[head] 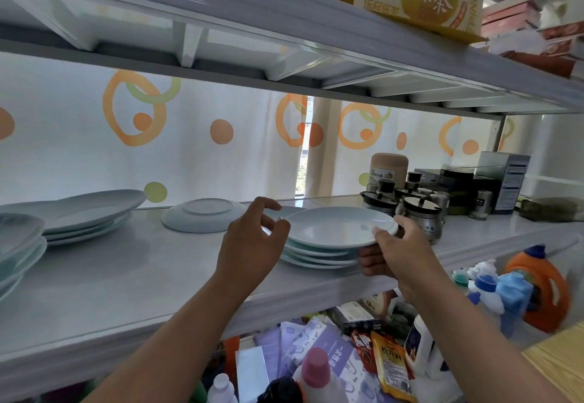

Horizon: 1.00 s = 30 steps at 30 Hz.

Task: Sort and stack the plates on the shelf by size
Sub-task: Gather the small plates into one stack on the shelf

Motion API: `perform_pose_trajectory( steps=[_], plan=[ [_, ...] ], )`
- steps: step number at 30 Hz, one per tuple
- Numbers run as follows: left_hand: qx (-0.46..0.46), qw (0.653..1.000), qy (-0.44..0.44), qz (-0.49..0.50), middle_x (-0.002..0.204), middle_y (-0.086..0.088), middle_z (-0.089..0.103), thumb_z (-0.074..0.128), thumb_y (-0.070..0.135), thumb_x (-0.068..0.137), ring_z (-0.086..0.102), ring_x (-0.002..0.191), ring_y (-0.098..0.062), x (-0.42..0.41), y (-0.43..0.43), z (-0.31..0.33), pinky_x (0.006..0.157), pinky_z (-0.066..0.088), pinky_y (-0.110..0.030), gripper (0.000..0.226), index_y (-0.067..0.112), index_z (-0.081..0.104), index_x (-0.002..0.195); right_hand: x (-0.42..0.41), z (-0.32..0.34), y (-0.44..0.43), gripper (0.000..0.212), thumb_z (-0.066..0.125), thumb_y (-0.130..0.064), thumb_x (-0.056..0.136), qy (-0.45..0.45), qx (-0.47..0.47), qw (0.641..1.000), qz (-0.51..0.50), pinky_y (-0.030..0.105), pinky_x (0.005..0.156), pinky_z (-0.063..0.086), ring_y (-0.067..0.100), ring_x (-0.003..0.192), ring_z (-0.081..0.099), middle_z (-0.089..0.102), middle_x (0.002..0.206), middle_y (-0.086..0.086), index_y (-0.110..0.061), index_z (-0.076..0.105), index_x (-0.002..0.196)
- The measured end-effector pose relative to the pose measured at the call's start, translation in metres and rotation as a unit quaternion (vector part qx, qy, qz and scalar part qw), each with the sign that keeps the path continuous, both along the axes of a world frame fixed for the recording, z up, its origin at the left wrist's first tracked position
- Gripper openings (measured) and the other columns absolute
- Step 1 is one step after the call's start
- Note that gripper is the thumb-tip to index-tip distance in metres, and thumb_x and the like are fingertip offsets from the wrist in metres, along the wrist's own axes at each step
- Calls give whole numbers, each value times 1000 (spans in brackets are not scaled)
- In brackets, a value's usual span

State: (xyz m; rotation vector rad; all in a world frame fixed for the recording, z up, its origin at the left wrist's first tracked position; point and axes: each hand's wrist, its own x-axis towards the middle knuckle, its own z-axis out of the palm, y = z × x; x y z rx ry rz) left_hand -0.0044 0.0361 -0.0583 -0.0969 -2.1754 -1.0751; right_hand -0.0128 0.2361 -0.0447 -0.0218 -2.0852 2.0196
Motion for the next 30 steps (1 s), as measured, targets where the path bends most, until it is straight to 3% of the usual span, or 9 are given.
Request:
perform_pose_trajectory(
  steps=[8, 13, 18, 23, 26, 30],
  plan=[
    [4, 1000, -20, 2, 79, 10, 60, 54, 28, 86, 57, 73, -9, 1, -3, -4, 67, 39, -24, 24, 25, 55, 110, 2, 0, 2, 25, 50, -15, 96, 6, 66, 998, -3, 24, 34, 42, 16, 41, 53, 63, 58, 12, -10, 50, 121],
    [3, 1000, -16, 11, 80, 9, 60, 54, 28, 87, 57, 74, -9, 3, -10, -2, 62, 38, -21, 24, 24, 55, 111, 10, 2, -9, 15, 52, -22, 95, 64, 189, 979, -27, 18, 31, 34, 6, 32, 49, 64, 54, 5, -12, 59, 104],
    [-6, 999, -14, 47, 76, 15, 57, 53, 30, 86, 58, 78, -12, 6, -29, 7, 69, 42, -26, 21, 27, 55, 107, 22, 8, -56, 8, 57, -21, 90, 136, 244, 959, 37, 9, 33, 35, -2, 31, 50, 65, 55, 2, -16, 64, 91],
    [-19, 994, -15, 105, 81, 9, 59, 53, 29, 86, 54, 73, -10, 9, -67, 15, 68, 37, -24, 19, 25, 56, 104, 16, 10, -109, 10, 60, -19, 86, 164, 272, 941, 117, 13, 40, 43, 0, 41, 57, 67, 64, 0, -16, 64, 94],
    [-26, 990, -18, 140, 84, 8, 58, 52, 27, 87, 55, 77, -13, 9, -91, 18, 69, 37, -25, 20, 24, 55, 106, 13, 6, -147, 16, 60, -18, 84, 199, 293, 926, 129, 20, 58, 56, 6, 59, 64, 68, 72, 0, -19, 64, 99],
    [-29, 983, -9, 178, 86, 8, 57, 52, 24, 87, 52, 78, -12, 6, -118, 22, 69, 35, -25, 20, 23, 56, 107, -5, -4, -196, 27, 59, -13, 81, 242, 335, 904, 107, 16, 68, 44, 9, 72, 58, 64, 87, 0, -14, 64, 108]
  ],
)
